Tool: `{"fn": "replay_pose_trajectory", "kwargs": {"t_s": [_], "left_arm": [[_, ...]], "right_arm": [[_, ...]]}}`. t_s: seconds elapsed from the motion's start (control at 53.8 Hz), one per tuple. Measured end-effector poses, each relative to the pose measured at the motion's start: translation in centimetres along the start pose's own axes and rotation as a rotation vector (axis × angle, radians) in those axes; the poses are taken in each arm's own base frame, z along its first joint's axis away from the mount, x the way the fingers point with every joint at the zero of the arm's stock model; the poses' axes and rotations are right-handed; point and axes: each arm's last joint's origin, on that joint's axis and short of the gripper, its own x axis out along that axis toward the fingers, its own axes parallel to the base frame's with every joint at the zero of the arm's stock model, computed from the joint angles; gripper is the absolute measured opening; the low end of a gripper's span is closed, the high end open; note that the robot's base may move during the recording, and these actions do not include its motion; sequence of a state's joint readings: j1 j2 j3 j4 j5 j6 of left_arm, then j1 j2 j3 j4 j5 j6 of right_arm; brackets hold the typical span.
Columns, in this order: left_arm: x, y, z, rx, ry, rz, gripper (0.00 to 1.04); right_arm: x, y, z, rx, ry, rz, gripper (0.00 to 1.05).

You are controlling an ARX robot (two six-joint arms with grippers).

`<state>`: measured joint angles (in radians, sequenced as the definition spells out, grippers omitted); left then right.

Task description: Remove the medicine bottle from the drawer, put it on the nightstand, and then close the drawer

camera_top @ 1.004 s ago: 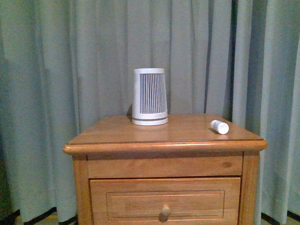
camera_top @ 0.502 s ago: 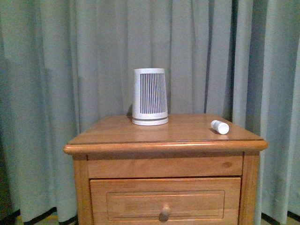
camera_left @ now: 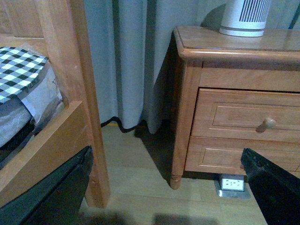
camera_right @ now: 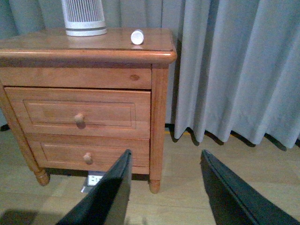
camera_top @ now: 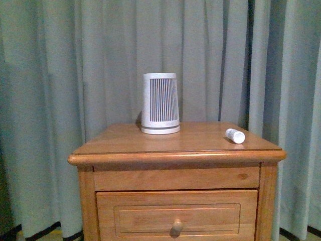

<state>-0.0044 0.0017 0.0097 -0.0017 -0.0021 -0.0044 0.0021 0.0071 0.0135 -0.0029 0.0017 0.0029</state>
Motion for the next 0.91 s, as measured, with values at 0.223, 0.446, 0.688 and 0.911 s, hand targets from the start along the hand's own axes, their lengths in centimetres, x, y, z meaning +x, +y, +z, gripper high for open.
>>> {"fn": "replay_pose_trajectory", "kwargs": {"t_s": [0.223,0.446,0.688,0.911], "left_arm": [[0.0,0.0,-0.02,0.0,0.001,0.0,0.98],[0.0,0.0,-0.02,0.0,0.001,0.0,0.98],[0.0,0.0,-0.02,0.0,0.001,0.0,0.98],[0.0,0.0,0.0,0.0,0.0,0.0,0.98]], "right_arm": [[0.0,0.0,0.0,0.0,0.0,0.0,0.99],[0.0,0.0,0.0,0.0,0.0,0.0,0.98],[0.0,0.0,0.0,0.0,0.0,0.0,0.98],[0.0,0.0,0.0,0.0,0.0,0.0,0.98]]}}
